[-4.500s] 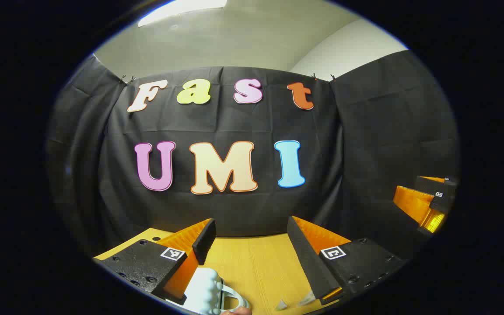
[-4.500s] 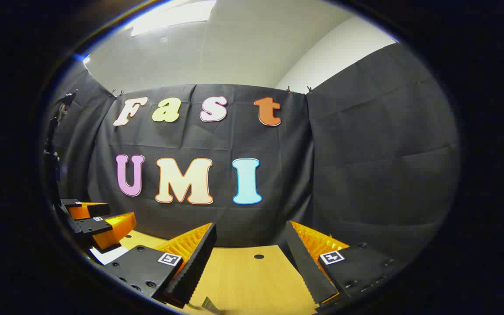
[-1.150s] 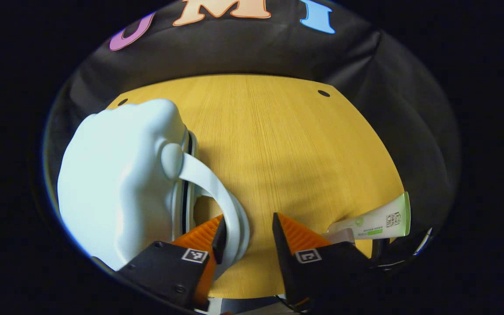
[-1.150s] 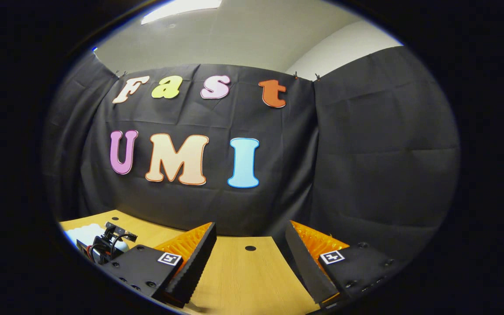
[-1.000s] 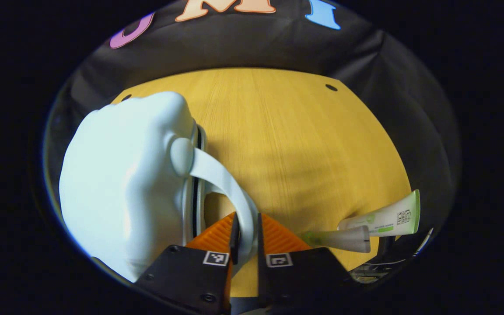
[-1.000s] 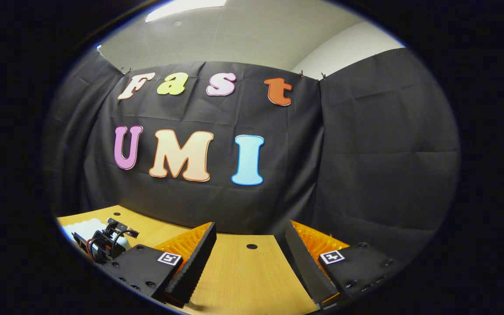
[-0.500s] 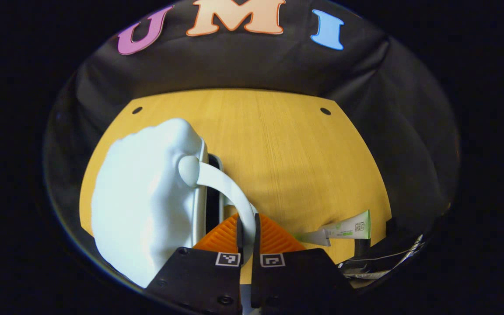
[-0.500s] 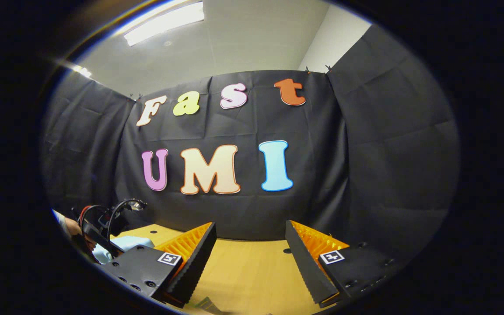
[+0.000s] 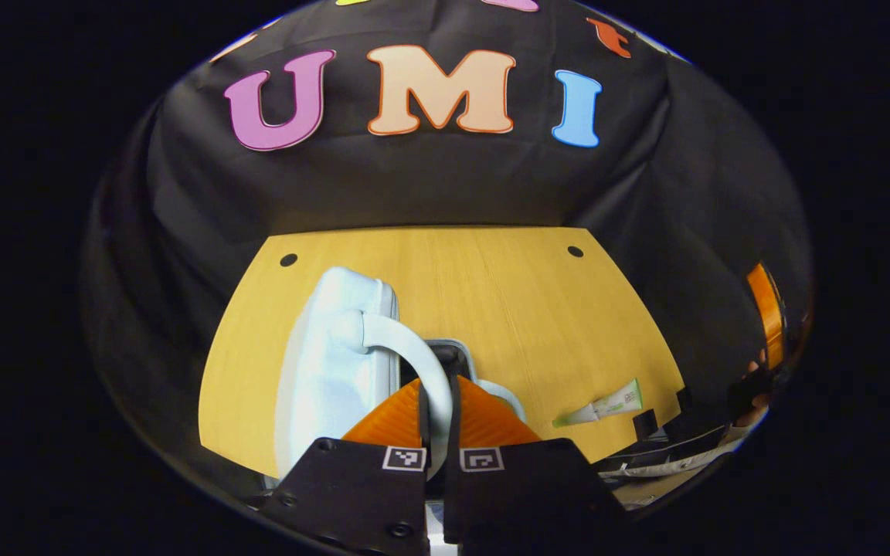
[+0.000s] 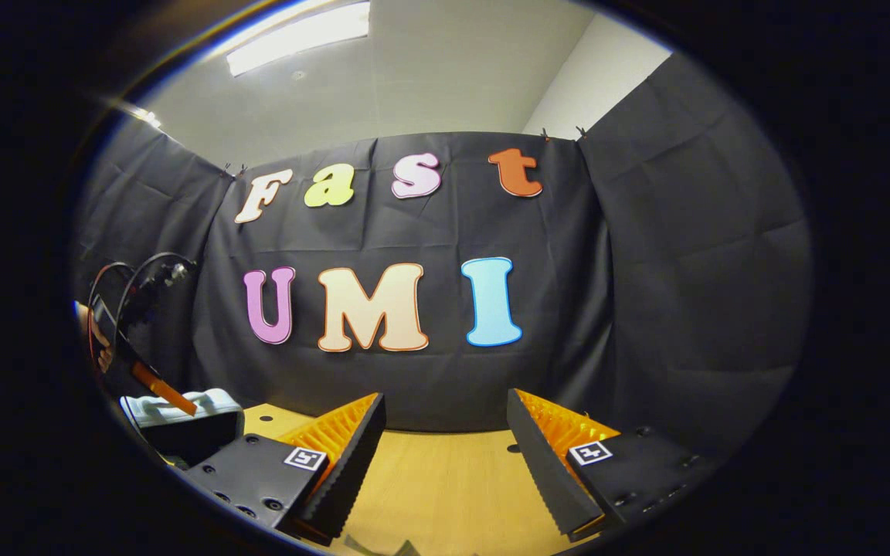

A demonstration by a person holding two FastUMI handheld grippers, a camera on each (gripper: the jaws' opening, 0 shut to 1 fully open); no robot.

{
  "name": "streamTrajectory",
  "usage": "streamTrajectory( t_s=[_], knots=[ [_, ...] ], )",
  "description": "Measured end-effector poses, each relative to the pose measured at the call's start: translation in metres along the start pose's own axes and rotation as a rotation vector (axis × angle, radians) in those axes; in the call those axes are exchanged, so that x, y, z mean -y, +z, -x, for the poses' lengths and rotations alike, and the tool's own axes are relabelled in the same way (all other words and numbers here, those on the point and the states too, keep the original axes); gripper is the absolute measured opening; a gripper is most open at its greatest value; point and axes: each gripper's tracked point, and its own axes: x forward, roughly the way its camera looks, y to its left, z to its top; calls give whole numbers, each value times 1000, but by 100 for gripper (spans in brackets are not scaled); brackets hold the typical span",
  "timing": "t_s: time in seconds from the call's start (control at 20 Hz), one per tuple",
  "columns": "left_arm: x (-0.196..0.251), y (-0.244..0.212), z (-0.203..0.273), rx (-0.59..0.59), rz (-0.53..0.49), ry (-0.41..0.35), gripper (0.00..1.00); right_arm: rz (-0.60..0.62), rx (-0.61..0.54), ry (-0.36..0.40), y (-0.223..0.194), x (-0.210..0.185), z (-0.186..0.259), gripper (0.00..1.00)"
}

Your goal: First open the suitcase, pack the skin care products into it, and then close the suitcase.

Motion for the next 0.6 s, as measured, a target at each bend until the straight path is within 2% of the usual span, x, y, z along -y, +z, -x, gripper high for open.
streamTrajectory(
  t_s=[0.15,0.25,0.4,0.45,0.5,0.6],
  knots=[
    [-66,17,22,61,-25,53,1,13,-1,-11,1,-39,2,98],
    [-123,32,35,150,-32,138,2,31,22,-26,3,-63,1,98],
    [-195,15,38,175,-14,203,1,36,31,-58,-4,-96,1,98],
    [-221,10,39,188,-17,249,1,30,31,-65,-6,-105,4,98],
    [-244,15,37,234,-44,278,1,25,43,-71,-6,-114,6,98],
    [-273,-4,29,215,-48,292,0,31,32,-81,-14,-128,9,98]
  ],
)
